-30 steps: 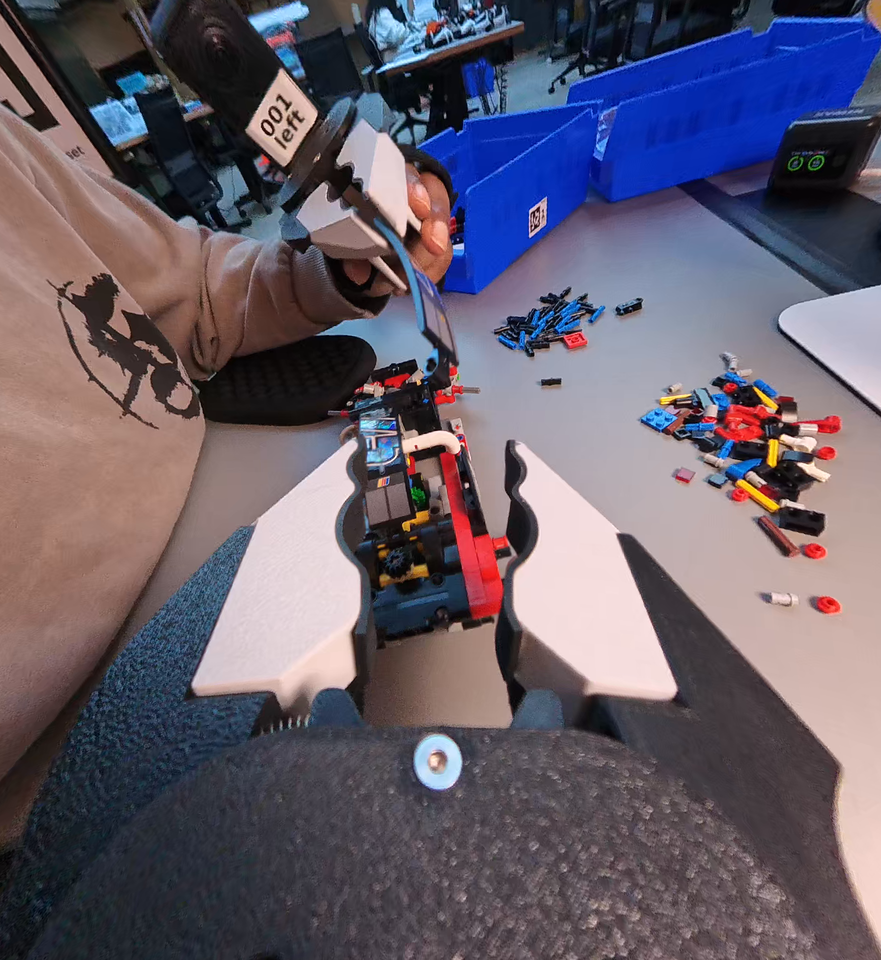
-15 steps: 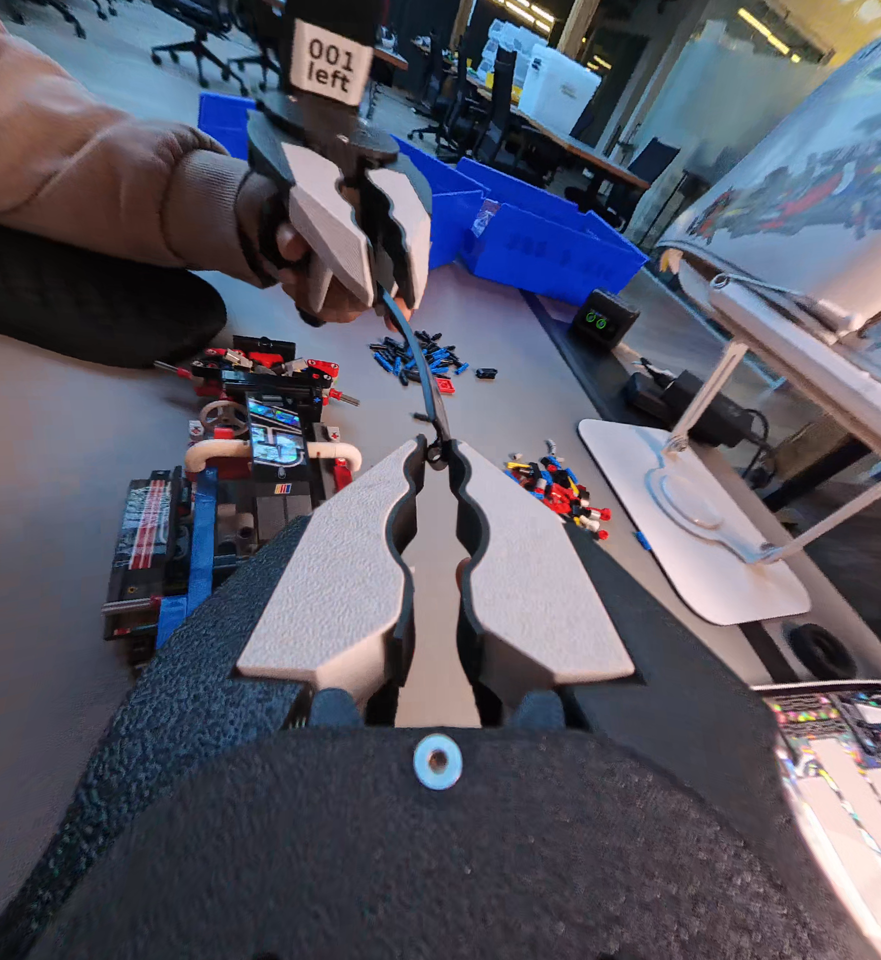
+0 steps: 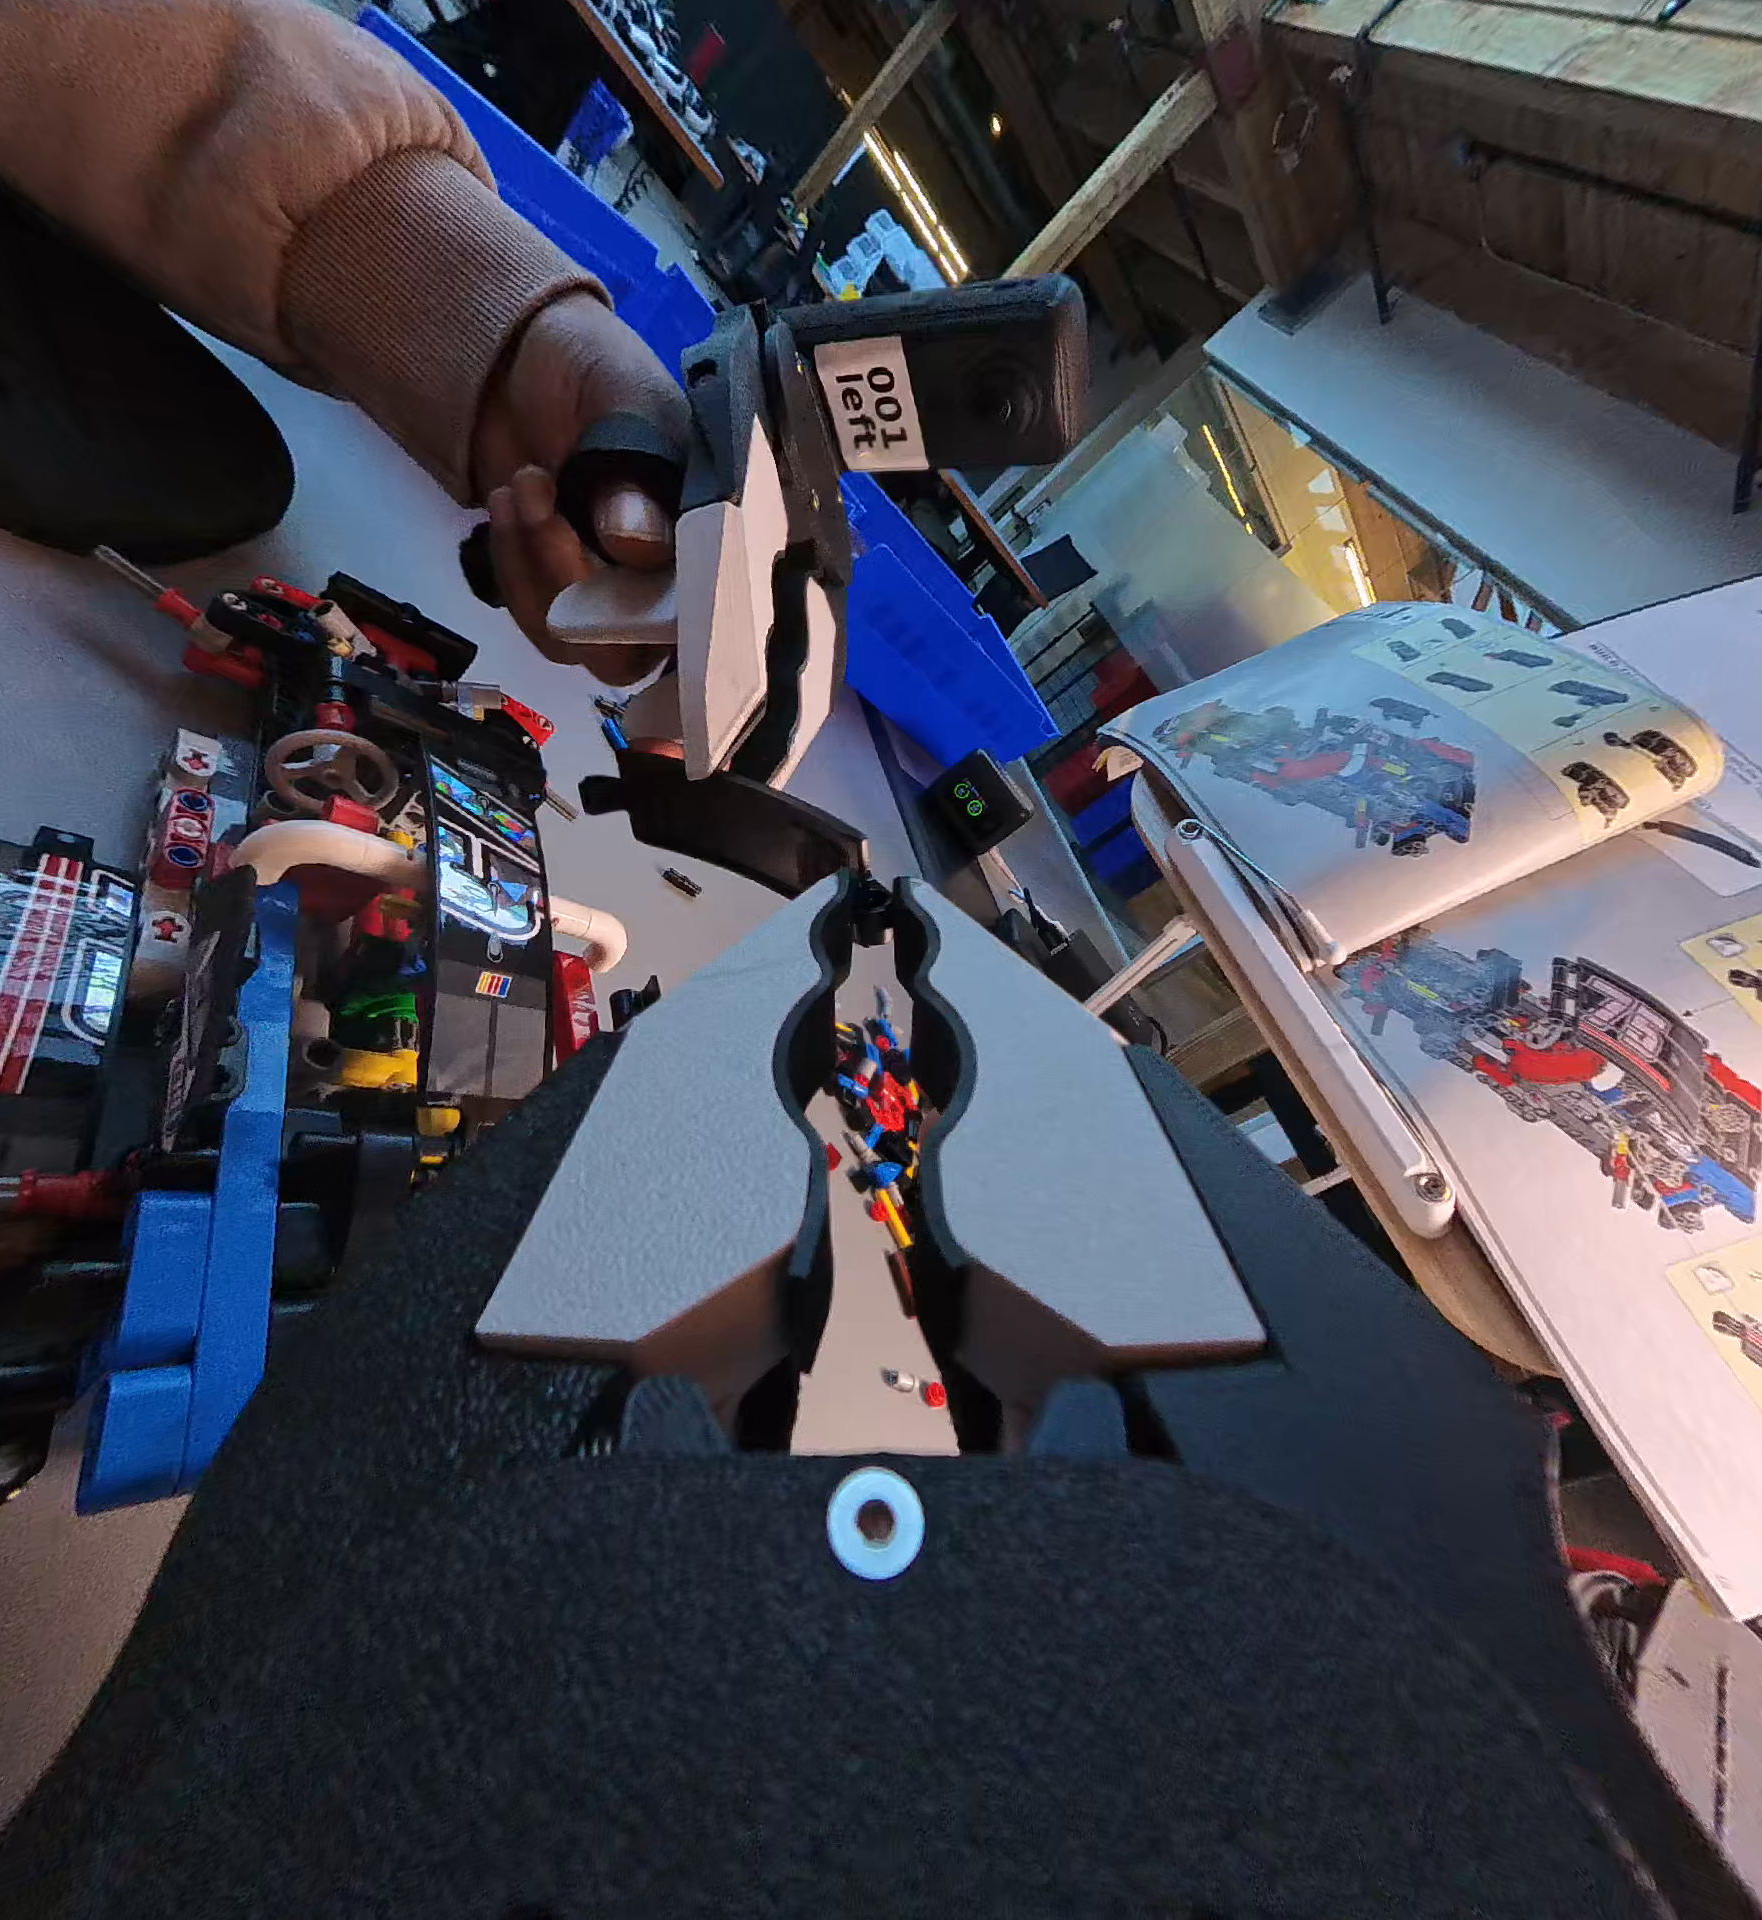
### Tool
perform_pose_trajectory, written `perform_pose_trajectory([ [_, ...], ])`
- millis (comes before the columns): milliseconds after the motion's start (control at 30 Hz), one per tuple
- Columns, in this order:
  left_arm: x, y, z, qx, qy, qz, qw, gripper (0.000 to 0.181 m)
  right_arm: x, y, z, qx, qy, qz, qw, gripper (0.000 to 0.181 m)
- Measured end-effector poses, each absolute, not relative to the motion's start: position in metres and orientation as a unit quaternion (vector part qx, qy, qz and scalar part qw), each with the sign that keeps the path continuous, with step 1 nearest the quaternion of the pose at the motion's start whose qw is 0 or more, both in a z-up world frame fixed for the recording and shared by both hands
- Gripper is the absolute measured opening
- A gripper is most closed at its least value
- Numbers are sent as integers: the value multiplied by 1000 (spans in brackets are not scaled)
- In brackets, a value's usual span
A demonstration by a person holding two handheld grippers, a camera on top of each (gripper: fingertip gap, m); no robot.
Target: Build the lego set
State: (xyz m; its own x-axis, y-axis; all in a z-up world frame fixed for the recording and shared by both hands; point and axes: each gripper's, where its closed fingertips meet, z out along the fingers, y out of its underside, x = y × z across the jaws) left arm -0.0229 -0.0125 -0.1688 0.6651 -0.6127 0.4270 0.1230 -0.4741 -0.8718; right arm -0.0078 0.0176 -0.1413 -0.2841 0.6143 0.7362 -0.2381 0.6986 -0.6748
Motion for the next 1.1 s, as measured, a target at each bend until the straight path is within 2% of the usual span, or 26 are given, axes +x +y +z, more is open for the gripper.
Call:
perform_pose_trajectory([
  [67,-22,-11,-170,-776,164,-366,487,19,-6,18,-138,-135,-706,375,585,5],
  [133,-19,-11,-170,-772,170,-379,481,37,-5,19,-134,-138,-699,382,589,5],
  [233,-14,-12,-168,-759,175,-415,469,46,-2,17,-123,-140,-680,405,595,5],
  [300,-8,-14,-162,-744,177,-453,459,45,1,14,-116,-139,-670,417,598,5],
  [400,-2,-17,-146,-713,182,-499,458,26,3,13,-112,-133,-668,415,603,5],
  [567,-8,-7,-147,-727,185,-454,481,23,1,21,-120,-143,-677,405,597,5],
  [667,-14,-4,-158,-759,224,-352,501,23,0,22,-137,-179,-708,432,529,6],
  [700,-18,-3,-163,-770,246,-297,509,23,1,21,-147,-202,-729,452,473,14],
  [767,-26,-2,-173,-784,295,-184,514,24,6,27,-159,-270,-743,501,353,41],
  [800,-29,-2,-176,-787,315,-140,512,24,8,31,-160,-295,-739,522,306,43],
  [900,-34,-2,-185,-786,368,-44,495,24,12,45,-170,-331,-751,521,235,40],
  [1100,-23,-3,-203,-791,424,-30,439,24,8,37,-192,-323,-792,486,177,34],
])
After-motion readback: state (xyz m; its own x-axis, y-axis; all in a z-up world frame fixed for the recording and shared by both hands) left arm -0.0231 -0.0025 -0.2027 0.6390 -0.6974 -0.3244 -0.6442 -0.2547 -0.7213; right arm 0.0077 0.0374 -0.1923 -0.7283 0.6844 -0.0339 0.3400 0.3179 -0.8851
